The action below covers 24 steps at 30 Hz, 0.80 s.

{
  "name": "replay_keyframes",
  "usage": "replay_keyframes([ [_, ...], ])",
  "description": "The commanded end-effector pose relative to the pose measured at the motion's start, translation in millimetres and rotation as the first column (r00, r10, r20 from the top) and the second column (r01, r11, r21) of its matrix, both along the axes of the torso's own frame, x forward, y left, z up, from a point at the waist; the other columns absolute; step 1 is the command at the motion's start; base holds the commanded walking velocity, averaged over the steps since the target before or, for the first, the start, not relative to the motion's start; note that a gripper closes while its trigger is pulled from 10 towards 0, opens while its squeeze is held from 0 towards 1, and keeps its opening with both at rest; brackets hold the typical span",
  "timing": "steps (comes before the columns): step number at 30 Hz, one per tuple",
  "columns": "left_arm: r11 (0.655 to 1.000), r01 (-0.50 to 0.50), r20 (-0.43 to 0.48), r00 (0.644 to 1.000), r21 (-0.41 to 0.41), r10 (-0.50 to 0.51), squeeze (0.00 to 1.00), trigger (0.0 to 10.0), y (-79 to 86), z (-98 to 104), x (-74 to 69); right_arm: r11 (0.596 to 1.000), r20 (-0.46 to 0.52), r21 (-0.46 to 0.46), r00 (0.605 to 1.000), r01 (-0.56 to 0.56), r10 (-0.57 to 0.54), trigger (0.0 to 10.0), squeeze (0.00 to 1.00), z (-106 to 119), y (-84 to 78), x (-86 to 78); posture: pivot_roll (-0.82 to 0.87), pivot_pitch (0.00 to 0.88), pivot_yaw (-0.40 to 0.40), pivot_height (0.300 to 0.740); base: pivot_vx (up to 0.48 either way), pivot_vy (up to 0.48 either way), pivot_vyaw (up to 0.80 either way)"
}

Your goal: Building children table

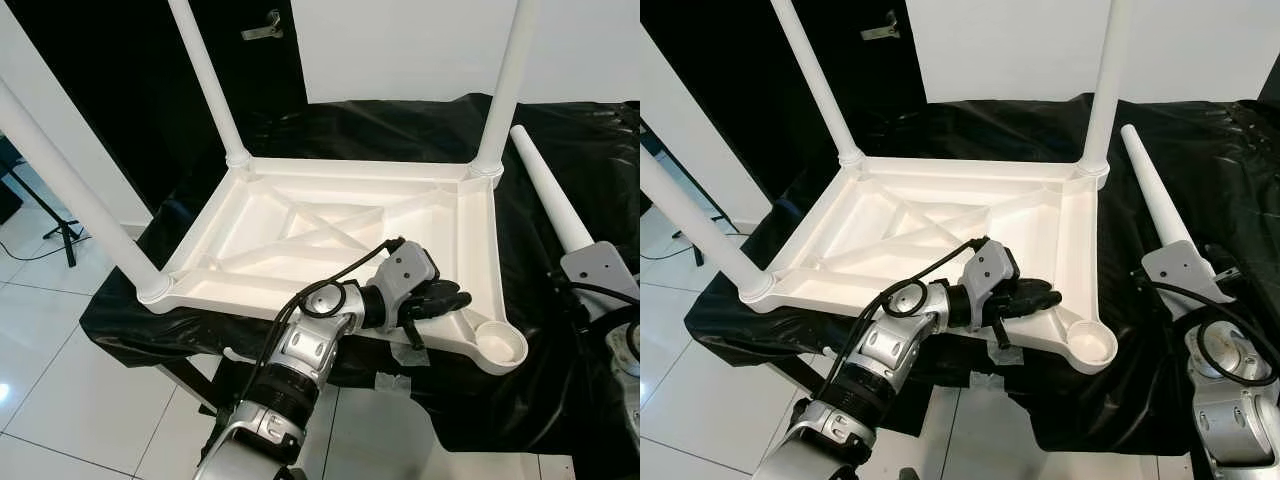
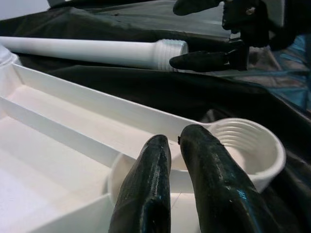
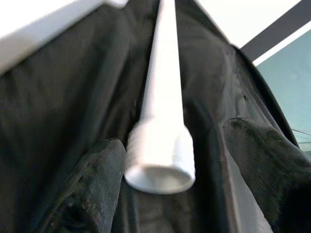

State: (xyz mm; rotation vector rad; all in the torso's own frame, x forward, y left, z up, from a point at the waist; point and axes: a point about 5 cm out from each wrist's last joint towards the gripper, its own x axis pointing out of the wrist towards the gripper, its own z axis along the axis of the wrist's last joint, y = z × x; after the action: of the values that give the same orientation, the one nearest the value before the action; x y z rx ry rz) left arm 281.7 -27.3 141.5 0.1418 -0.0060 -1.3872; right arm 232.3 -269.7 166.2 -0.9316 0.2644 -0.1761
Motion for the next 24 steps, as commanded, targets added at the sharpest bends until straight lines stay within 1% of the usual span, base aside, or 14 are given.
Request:
replay_keyframes([
  [1,0.999,-0.052,-0.005,0.999,-0.004,0.052,0.00,10.0,-4.7,-1,-0.9,1.000,-0.042,-0.005,0.999,-0.003,0.003,10.0,0.00,-5,-0.6,-1.3,-0.03,0.000,0.086,0.740,0.000,0.000,0.00],
  [3,0.999,-0.050,-0.008,0.999,0.000,0.050,0.00,10.0,-4.7,-2,-2.0,1.000,-0.081,-0.024,0.997,-0.006,0.004,10.0,0.00,-5,-4.7,-2.5,-0.03,0.000,0.085,0.740,0.000,0.000,0.00],
  [7,0.999,-0.050,-0.009,0.999,0.001,0.050,0.00,10.0,-4.5,-2,-1.9,0.999,-0.085,-0.040,0.996,-0.002,-0.001,10.0,0.00,-1,-8.0,-2.0,-0.03,0.000,0.084,0.740,0.000,0.000,0.00],
  [9,0.999,-0.051,-0.009,0.999,0.006,0.051,0.00,10.0,-4.7,-2,-1.6,0.998,-0.115,-0.061,0.993,-0.010,0.003,10.0,0.00,-1,-11.6,-1.1,-0.03,0.000,0.083,0.740,0.000,0.000,0.00],
  [14,0.999,-0.053,-0.007,0.999,0.011,0.053,0.00,10.0,-4.5,-3,-1.2,0.997,-0.151,-0.077,0.988,-0.020,0.009,10.0,0.00,-5,-13.2,0.0,-0.03,0.000,0.083,0.740,0.000,0.000,0.00],
  [16,0.998,-0.056,-0.006,0.998,0.012,0.056,0.00,10.0,-4.7,-3,-1.4,0.993,-0.173,-0.115,0.985,-0.015,-0.005,10.0,0.00,-11,-19.6,3.3,-0.02,0.000,0.081,0.740,0.000,0.000,0.00],
  [17,0.998,-0.056,-0.006,0.998,0.012,0.056,0.00,10.0,-4.7,-3,-1.4,0.993,-0.173,-0.115,0.985,-0.015,-0.005,10.0,0.00,-11,-19.6,3.3,-0.02,0.000,0.081,0.740,0.000,0.000,0.00],
  [19,0.998,-0.057,-0.005,0.998,0.014,0.057,0.00,10.0,-4.8,-3,-1.9,0.990,-0.186,-0.143,0.982,-0.011,-0.016,10.0,0.00,-14,-24.7,7.6,-0.02,0.000,0.079,0.740,0.000,0.000,0.00],
  [24,0.998,-0.061,-0.003,0.998,0.018,0.062,0.00,10.0,-3.8,-4,-2.3,0.985,-0.182,-0.169,0.983,-0.020,-0.011,10.0,0.00,-20,-27.3,20.5,-0.01,0.000,0.077,0.740,0.000,0.000,0.00],
])
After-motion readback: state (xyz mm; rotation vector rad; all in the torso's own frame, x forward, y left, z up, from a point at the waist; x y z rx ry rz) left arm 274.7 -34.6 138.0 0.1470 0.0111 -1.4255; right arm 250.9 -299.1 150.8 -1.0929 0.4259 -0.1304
